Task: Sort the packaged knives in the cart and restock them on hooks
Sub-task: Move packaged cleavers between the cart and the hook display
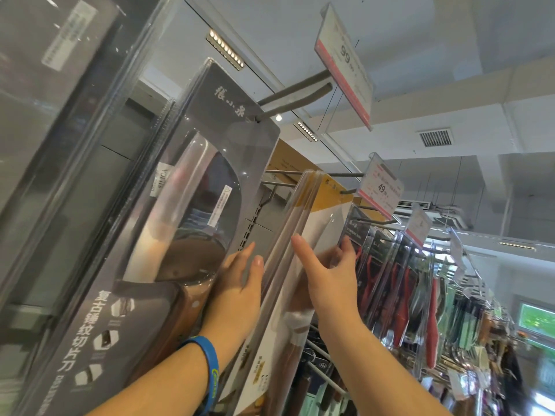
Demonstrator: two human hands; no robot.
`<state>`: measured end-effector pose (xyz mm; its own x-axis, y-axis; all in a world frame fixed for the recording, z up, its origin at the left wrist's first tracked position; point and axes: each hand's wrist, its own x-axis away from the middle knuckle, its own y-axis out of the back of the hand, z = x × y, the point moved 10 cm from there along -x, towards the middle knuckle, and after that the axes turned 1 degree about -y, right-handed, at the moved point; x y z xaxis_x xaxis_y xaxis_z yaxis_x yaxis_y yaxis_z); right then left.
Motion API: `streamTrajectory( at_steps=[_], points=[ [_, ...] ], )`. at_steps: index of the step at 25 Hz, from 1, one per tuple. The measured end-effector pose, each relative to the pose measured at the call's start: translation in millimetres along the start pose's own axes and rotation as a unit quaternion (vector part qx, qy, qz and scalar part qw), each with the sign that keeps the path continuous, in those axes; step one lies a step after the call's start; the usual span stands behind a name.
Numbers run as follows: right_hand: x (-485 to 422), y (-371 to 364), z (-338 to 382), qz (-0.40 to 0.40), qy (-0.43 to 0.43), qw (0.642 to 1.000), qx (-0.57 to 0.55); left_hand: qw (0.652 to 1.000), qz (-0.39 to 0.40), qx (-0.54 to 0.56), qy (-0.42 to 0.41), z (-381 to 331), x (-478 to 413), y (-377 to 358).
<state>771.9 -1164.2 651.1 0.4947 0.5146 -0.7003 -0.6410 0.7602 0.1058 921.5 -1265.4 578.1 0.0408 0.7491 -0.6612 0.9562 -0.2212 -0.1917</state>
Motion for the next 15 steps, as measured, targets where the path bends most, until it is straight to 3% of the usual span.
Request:
streamTrajectory(
  at_steps=[5, 15],
  points=[
    [12, 1, 19, -0.052, 0.065, 0.991, 0.104, 1.0, -0.017, 0.005, -0.002, -3, 2, 3],
    [4, -15, 23, -0.06, 0.045, 0.985, 0.155, 0.995, 0.05, 0.021, 0.08, 18, 8, -16]
  ],
)
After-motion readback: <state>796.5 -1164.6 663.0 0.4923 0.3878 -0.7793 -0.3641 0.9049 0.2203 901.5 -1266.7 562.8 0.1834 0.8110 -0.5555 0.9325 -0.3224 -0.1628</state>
